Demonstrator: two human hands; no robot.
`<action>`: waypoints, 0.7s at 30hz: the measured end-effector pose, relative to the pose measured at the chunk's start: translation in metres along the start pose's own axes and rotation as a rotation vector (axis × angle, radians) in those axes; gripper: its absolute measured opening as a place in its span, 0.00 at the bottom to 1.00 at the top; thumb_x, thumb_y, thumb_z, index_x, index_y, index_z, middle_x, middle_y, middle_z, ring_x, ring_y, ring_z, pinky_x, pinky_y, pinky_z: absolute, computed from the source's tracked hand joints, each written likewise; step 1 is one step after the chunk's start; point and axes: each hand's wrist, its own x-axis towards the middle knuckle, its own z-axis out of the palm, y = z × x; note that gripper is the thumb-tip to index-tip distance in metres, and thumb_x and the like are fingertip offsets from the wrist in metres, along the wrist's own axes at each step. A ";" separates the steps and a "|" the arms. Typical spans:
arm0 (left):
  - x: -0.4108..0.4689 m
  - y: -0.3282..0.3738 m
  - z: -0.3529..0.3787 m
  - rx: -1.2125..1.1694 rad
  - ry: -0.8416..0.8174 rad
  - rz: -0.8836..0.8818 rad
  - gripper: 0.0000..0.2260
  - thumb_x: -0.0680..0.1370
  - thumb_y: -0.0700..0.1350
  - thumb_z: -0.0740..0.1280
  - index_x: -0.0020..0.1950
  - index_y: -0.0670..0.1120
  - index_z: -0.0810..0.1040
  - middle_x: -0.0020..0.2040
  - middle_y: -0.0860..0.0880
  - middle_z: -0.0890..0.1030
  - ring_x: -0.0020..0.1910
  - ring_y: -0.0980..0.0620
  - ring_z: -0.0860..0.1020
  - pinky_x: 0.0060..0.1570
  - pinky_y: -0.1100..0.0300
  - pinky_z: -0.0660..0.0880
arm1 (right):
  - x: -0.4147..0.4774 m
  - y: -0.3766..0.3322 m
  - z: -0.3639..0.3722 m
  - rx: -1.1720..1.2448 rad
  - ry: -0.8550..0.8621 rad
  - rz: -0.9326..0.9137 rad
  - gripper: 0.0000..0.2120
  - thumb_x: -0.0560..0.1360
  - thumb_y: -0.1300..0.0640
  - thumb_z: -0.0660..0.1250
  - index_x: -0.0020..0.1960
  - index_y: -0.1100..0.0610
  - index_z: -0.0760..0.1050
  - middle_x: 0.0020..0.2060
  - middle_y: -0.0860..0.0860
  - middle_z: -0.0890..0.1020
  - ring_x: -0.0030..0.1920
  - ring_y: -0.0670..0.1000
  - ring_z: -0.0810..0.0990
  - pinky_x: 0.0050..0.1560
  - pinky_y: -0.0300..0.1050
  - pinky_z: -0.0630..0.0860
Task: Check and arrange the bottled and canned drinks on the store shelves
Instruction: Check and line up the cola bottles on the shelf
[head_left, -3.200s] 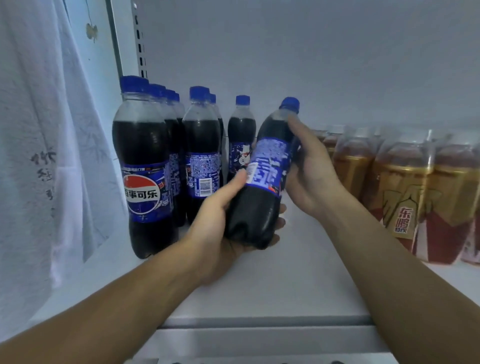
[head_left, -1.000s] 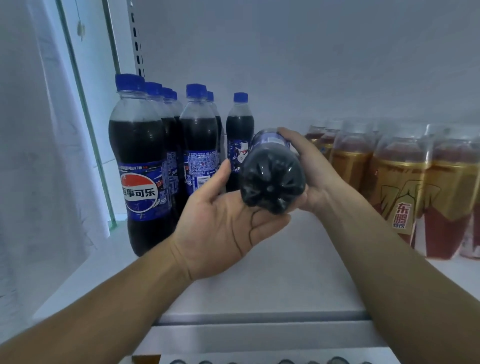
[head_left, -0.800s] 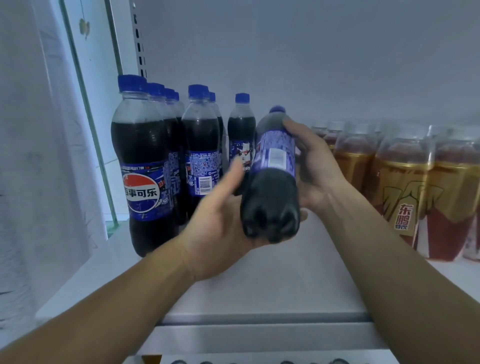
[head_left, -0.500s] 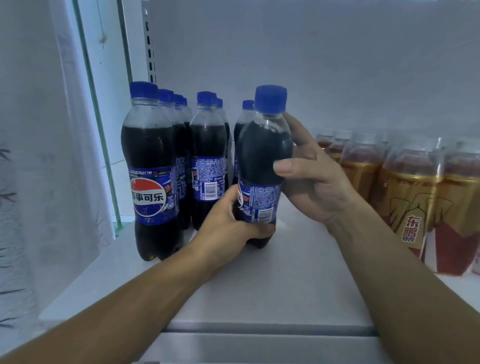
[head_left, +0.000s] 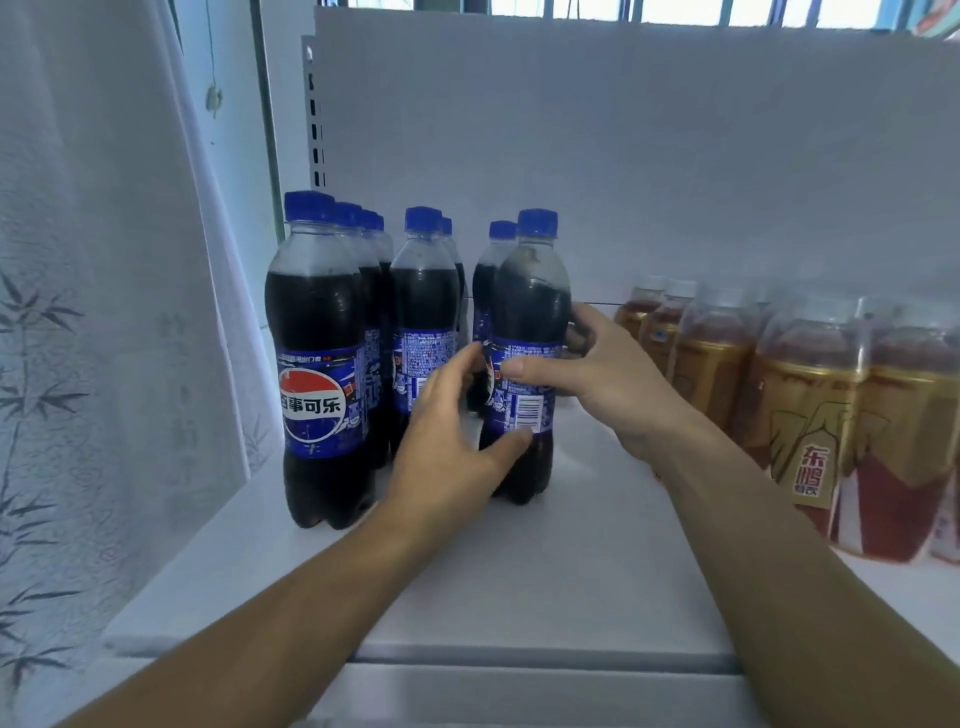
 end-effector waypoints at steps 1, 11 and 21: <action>-0.002 0.003 -0.003 0.066 0.064 0.056 0.34 0.75 0.43 0.74 0.77 0.56 0.63 0.71 0.61 0.67 0.70 0.64 0.65 0.69 0.64 0.63 | 0.001 0.001 0.002 -0.006 0.046 0.002 0.26 0.71 0.55 0.78 0.64 0.47 0.70 0.53 0.39 0.81 0.49 0.40 0.83 0.44 0.32 0.80; -0.001 0.002 -0.010 0.186 0.160 0.105 0.40 0.77 0.41 0.71 0.82 0.51 0.49 0.80 0.62 0.42 0.78 0.63 0.42 0.79 0.54 0.46 | 0.005 0.008 -0.003 -0.130 0.111 0.268 0.34 0.72 0.61 0.77 0.73 0.54 0.65 0.60 0.49 0.79 0.55 0.50 0.79 0.62 0.52 0.77; 0.001 -0.003 -0.012 0.151 0.174 0.107 0.41 0.78 0.41 0.69 0.82 0.52 0.46 0.79 0.64 0.42 0.78 0.65 0.42 0.75 0.64 0.43 | 0.061 0.030 0.007 -0.273 0.253 0.314 0.18 0.72 0.63 0.76 0.56 0.56 0.72 0.60 0.57 0.81 0.60 0.58 0.80 0.65 0.57 0.76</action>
